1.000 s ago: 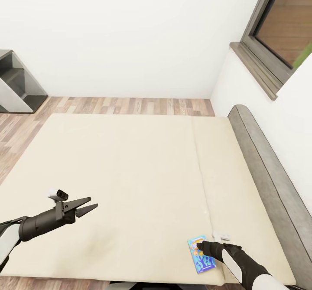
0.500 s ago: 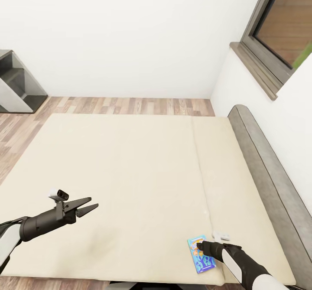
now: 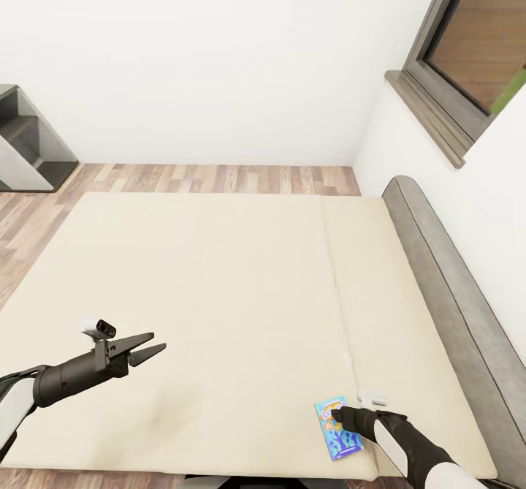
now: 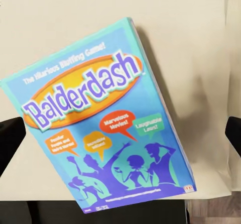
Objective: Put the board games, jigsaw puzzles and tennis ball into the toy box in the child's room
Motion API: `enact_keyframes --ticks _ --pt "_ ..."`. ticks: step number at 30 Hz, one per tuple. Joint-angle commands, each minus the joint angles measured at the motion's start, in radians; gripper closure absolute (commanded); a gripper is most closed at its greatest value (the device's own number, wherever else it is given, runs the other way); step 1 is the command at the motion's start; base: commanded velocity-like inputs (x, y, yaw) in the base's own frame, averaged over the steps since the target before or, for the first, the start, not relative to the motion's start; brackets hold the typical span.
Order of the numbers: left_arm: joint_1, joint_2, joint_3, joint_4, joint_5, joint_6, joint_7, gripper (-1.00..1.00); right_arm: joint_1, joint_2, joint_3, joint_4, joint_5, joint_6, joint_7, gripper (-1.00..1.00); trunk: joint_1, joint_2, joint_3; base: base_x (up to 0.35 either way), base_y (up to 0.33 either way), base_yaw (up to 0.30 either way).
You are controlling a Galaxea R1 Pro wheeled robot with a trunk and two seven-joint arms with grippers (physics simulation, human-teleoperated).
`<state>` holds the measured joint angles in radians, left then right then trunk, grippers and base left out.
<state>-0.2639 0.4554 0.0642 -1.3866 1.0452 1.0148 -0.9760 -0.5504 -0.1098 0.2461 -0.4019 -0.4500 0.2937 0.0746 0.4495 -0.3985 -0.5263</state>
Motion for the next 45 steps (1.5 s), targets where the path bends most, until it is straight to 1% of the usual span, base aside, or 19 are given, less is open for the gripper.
enact_keyframes --ticks 1,20,36,45 --pt "0.0 0.0 0.0 0.0 -0.001 0.004 -0.003 -1.0 0.0 -0.001 0.004 -0.002 -0.003 0.005 0.001 -1.0 0.001 -0.002 -0.001 0.0 0.0 -0.004" --pt "0.0 0.0 0.0 0.0 -0.001 0.004 -0.003 -1.0 0.0 0.0 0.004 -0.001 -0.002 0.005 0.001 -1.0 0.001 -0.002 -0.003 0.0 0.0 0.0" --pt "0.0 0.0 0.0 0.0 -0.001 0.004 -0.003 -1.0 0.0 0.0 0.004 -0.001 -0.002 0.005 0.001 -1.0 0.001 -0.002 -0.025 0.0 0.0 0.0" --pt "0.0 0.0 0.0 0.0 -0.001 0.004 -0.003 -1.0 0.0 0.0 0.004 -0.002 -0.003 0.005 0.001 -1.0 0.001 -0.002 -0.029 0.0 0.0 0.0"
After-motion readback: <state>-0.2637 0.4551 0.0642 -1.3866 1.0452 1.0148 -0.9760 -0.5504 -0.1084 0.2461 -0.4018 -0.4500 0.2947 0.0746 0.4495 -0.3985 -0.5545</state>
